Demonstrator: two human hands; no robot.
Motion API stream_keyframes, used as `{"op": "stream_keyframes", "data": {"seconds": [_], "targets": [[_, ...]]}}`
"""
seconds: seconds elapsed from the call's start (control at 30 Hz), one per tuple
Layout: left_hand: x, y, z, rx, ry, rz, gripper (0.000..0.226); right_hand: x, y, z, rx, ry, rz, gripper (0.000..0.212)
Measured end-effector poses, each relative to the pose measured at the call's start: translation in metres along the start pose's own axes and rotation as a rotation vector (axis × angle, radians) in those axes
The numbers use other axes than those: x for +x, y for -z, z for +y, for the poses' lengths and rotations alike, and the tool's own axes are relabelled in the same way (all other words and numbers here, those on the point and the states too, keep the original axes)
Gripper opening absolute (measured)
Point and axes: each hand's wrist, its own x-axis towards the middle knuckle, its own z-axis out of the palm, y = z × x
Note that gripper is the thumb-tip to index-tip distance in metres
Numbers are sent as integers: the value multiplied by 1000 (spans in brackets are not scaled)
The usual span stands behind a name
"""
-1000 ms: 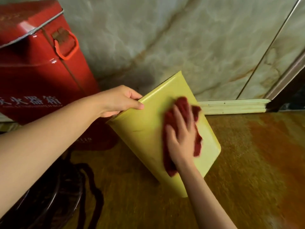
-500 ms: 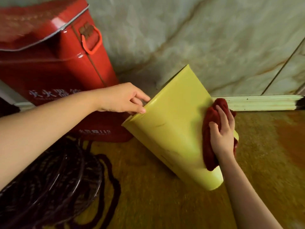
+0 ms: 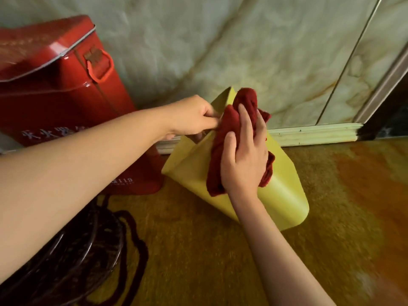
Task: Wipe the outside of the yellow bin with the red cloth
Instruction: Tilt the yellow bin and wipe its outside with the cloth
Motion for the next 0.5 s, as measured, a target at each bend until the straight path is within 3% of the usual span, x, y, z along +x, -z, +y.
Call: {"op": "stream_keyframes", "data": {"seconds": [0.13,0.23,0.37,0.5], "targets": [[4,1,-9,-137,126,104,18,-21,26,64,-115,-56,-20,55],[-5,-3,-23,-263,20,119,33,-5,29,85,-100,-106,75,51],[-31,-20,-56,41,-6,65,12,29,40,98,-54,-227,109,56],[-26,-27,-35,-37,-72,108,7,51,52,101,17,-313,90,54]]}}
